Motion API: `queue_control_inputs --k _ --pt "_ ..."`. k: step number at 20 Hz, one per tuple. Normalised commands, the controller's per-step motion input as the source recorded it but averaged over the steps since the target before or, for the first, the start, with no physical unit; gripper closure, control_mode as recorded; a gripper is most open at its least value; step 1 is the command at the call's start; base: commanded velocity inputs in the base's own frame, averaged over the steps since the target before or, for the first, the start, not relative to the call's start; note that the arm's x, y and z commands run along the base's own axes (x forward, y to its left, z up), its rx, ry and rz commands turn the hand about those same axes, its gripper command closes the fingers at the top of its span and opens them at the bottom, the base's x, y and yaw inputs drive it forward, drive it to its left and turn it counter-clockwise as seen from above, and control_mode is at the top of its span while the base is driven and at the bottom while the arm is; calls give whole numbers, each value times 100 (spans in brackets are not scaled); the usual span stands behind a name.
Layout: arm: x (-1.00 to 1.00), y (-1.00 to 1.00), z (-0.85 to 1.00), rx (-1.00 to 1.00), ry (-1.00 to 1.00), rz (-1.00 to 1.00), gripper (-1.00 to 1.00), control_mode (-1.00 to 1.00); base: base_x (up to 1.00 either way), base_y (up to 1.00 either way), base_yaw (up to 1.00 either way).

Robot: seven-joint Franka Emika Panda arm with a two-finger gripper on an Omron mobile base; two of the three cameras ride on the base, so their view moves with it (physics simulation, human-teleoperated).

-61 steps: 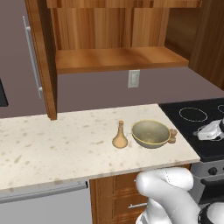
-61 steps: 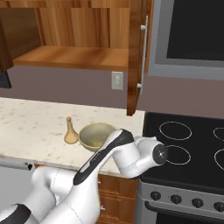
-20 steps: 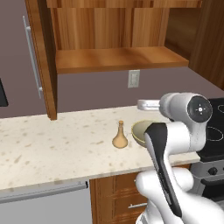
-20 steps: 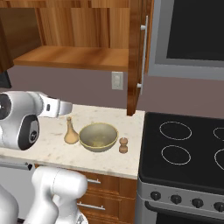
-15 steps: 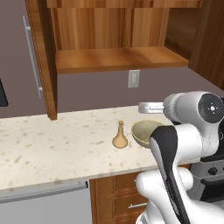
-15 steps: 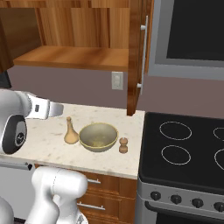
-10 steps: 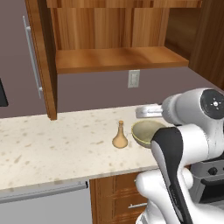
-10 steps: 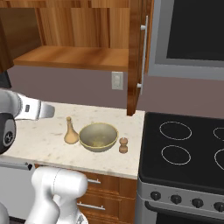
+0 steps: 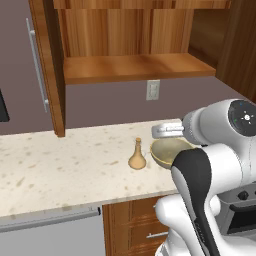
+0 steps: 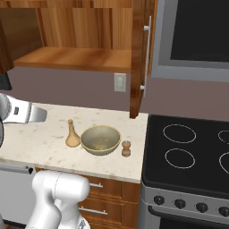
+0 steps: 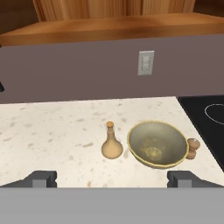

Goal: Retrieve the bottle and the shaker from the cabinet and place them next to the mixing bowl on the counter. Then add garlic from the fridge to the mixing bowl.

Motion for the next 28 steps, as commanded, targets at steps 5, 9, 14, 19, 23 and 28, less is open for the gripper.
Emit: queue_control_inputs --k 5,9,14,19,23,28 --pt "0 0 0 0 0 0 -100 -100 0 0 0" --pt "0 0 0 0 0 0 -100 100 -35 0 -1" --pt "0 0 0 0 0 0 -100 100 -100 0 -7" --pt "0 0 0 0 0 0 -100 100 -100 0 -7" --pt "0 0 0 0 0 0 -100 100 -80 0 -16" --pt "0 0 0 0 0 0 -100 100 -29 0 -31"
